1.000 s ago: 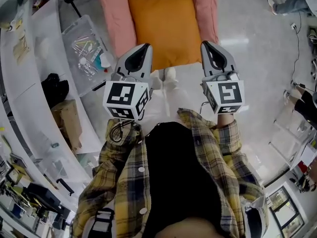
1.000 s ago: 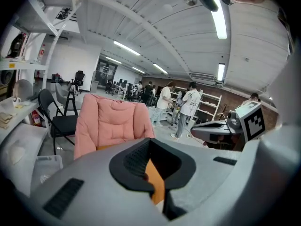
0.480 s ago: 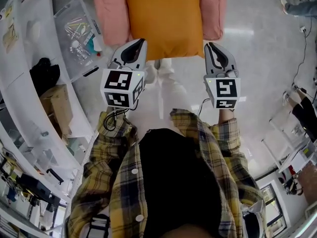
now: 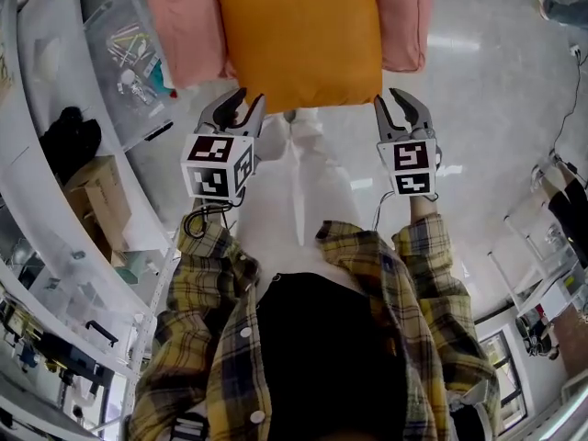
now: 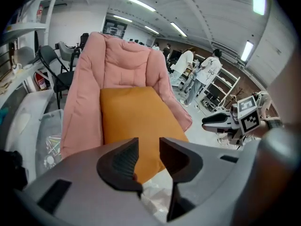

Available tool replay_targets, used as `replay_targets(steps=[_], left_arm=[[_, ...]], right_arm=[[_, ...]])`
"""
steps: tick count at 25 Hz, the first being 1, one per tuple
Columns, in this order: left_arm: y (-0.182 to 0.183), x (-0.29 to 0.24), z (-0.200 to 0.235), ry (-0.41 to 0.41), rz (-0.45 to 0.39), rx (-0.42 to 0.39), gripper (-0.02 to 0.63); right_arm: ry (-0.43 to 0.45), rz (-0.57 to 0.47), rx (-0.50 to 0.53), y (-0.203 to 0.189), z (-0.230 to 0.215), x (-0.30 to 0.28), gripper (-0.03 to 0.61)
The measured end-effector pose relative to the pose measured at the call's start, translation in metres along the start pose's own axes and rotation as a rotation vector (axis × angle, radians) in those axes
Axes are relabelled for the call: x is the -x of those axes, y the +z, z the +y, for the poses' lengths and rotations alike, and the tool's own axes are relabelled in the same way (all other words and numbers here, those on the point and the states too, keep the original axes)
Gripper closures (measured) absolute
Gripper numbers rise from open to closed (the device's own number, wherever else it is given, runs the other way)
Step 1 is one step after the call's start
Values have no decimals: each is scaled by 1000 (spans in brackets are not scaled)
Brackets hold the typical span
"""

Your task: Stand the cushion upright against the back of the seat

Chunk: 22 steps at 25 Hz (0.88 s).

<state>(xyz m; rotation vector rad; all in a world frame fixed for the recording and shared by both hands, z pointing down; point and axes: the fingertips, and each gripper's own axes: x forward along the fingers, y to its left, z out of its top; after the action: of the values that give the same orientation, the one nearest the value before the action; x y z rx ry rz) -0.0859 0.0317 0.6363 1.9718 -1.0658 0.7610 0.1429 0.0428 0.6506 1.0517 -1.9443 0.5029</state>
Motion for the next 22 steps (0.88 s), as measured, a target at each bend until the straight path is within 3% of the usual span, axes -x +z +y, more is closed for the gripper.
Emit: replay_targets(steps=[11,17,22], left_arm=[[-95,-55,34,-15,218,26,363],[-143,-75,46,-15,308,30,351],[-175,-95,52,-22,364,53,348]], right_arm=[[106,192,-29,-101,3,-64,377],[108,257,-57,-134,0,-81,370],[164,310,-53,-154,3,-98,348]])
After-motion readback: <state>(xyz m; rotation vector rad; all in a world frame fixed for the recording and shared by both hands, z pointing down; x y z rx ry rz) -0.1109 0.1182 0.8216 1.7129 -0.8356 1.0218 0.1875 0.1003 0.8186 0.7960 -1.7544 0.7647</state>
